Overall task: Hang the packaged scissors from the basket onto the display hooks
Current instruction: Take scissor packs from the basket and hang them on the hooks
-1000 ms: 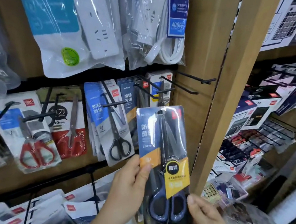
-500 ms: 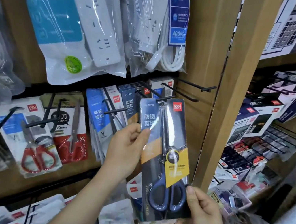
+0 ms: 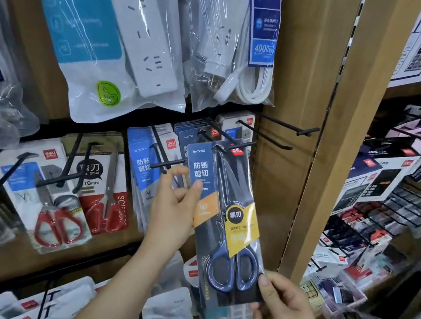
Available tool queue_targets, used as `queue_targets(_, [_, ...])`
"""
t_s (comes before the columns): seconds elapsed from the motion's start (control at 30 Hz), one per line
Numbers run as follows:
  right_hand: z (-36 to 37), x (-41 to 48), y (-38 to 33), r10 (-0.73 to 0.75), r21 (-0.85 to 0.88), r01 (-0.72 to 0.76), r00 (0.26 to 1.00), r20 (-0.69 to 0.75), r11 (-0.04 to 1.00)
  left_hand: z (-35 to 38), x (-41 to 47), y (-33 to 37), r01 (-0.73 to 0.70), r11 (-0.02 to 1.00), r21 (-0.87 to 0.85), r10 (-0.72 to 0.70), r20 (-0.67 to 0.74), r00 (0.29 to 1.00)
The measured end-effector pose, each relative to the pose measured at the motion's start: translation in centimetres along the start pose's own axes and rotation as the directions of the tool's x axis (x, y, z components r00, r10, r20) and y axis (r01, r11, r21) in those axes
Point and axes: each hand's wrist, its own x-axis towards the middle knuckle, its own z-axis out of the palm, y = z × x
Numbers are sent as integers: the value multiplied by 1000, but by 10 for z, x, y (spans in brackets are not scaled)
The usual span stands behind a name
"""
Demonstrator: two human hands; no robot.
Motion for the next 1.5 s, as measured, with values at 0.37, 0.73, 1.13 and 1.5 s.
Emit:
queue_targets(0.37, [28, 42, -14, -57, 33, 61, 993, -106, 998, -9, 15, -22, 14, 933, 360, -80, 169, 982])
queue_targets(0.73, [35, 55, 18, 80, -388, -73, 997, 1, 919, -15, 24, -21, -138, 501, 854, -55, 191, 980])
queue_targets(1.13, [-62, -74, 68, 106, -371, -284, 895, -433, 884, -3, -75, -109, -239, 749, 617, -197, 553, 810])
queue_targets(1.5, [-142, -265, 146, 272, -40, -599, 421, -866, 800, 74, -213, -198, -217, 841, 496, -391, 834, 390])
